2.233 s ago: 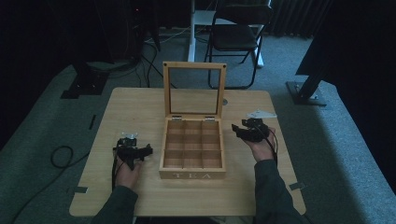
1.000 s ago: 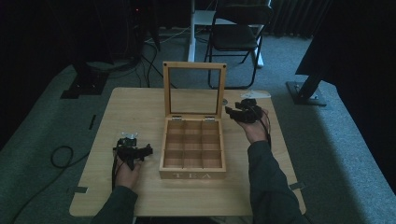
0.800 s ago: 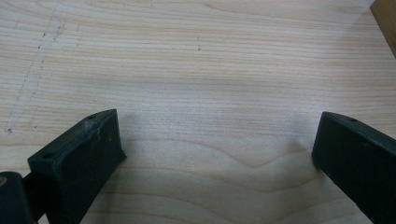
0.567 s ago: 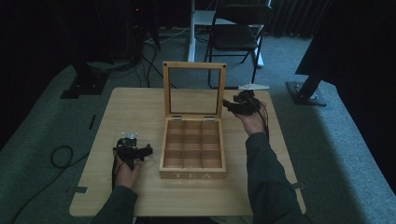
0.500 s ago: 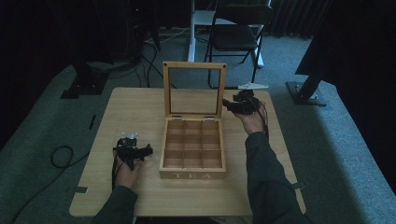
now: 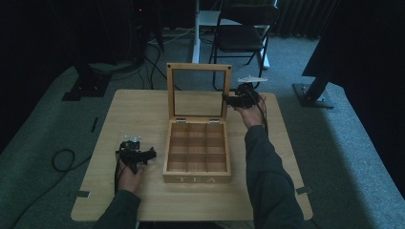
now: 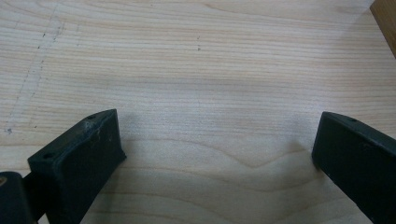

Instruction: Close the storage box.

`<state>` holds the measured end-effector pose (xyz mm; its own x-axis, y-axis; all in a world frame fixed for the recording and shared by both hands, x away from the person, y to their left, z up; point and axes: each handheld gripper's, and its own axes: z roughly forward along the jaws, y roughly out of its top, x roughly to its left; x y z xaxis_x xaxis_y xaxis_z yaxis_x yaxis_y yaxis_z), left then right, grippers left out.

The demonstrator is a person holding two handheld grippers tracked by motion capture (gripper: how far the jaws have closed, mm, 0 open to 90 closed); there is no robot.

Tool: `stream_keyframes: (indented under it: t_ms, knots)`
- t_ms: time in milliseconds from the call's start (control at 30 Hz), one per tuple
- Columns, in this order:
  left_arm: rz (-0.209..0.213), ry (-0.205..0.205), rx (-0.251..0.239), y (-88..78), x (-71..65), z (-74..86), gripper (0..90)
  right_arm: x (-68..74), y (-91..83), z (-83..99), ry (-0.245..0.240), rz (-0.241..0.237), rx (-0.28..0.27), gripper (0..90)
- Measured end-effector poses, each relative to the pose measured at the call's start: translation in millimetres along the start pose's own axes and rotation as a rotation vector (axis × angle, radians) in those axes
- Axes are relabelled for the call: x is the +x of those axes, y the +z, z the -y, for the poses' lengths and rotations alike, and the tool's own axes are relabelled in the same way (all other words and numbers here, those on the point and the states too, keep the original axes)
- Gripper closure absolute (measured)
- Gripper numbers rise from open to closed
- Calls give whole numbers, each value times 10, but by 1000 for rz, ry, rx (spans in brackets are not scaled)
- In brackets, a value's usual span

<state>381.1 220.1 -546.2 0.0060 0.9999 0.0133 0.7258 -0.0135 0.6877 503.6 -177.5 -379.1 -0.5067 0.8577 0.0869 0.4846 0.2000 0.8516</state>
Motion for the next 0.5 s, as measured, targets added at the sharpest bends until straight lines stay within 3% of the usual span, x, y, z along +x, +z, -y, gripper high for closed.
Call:
stream_keyframes:
  t_ms: [300,433,500]
  knots:
    - [0,0,0,0,0,0,16,3,70,-146,-10,-11,-2,333]
    - [-1,0,0,0,0,0,16,5,113,-169,30,-36,-22,335]
    - [-1,0,-1,0,0,0,16,17,139,-183,27,-36,-24,335]
